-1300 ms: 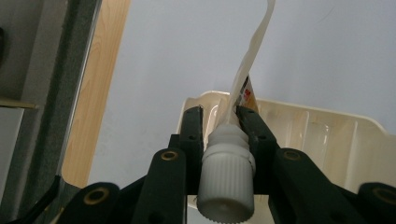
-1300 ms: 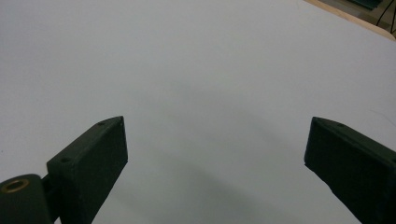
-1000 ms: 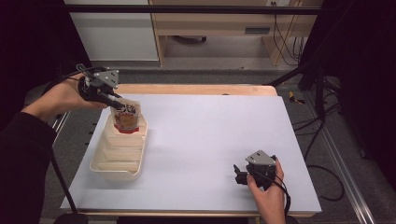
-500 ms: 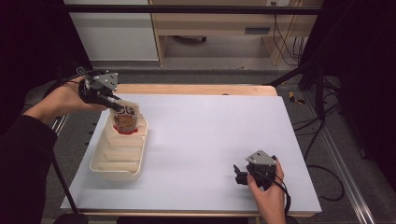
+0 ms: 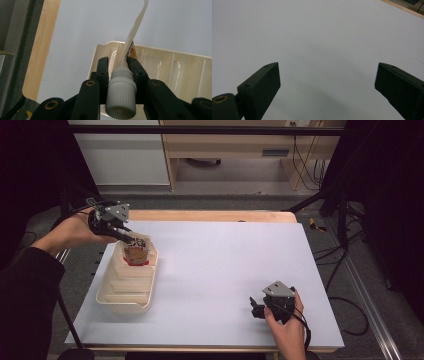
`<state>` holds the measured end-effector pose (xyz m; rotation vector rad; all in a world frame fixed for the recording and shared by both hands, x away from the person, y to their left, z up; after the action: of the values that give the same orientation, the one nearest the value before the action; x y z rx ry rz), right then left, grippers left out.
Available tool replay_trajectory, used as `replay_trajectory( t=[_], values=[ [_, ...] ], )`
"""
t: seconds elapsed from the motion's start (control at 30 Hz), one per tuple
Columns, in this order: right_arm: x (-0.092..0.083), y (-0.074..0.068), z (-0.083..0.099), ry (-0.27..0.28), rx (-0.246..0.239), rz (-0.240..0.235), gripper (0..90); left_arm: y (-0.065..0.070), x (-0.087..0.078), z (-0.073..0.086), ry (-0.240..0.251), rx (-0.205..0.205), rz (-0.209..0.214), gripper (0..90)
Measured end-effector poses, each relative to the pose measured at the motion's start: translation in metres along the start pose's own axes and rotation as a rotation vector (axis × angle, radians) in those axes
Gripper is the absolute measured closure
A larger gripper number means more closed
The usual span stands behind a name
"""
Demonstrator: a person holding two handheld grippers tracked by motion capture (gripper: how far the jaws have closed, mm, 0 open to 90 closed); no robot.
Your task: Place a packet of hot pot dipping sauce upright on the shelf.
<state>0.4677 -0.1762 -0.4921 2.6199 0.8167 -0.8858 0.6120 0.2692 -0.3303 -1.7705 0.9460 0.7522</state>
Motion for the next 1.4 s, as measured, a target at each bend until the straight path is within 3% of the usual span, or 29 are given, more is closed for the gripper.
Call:
replay_trajectory(
  t=[1.0,1.4],
  values=[
    [0.001,-0.001,-0.001,0.004,-0.005,-0.008,6.7,0.024,0.019,0.010,0.005,0.004,0.031,73.2],
    [0.000,-0.001,0.000,-0.003,0.000,-0.001,6.7,0.027,0.022,0.013,0.004,0.000,0.035,73.1]
  ],
)
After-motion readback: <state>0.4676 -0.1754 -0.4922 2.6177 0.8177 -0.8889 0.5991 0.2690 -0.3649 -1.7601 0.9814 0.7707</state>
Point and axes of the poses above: each handheld gripper's, and its own axes: x roughly forward along the jaws, z roughly out of its underside, y roughly to its right, the point moved 6 cm from there along x, roughly forward along the jaws, and after that the axes turned 13 degrees about -z, right-handed, at the moved point
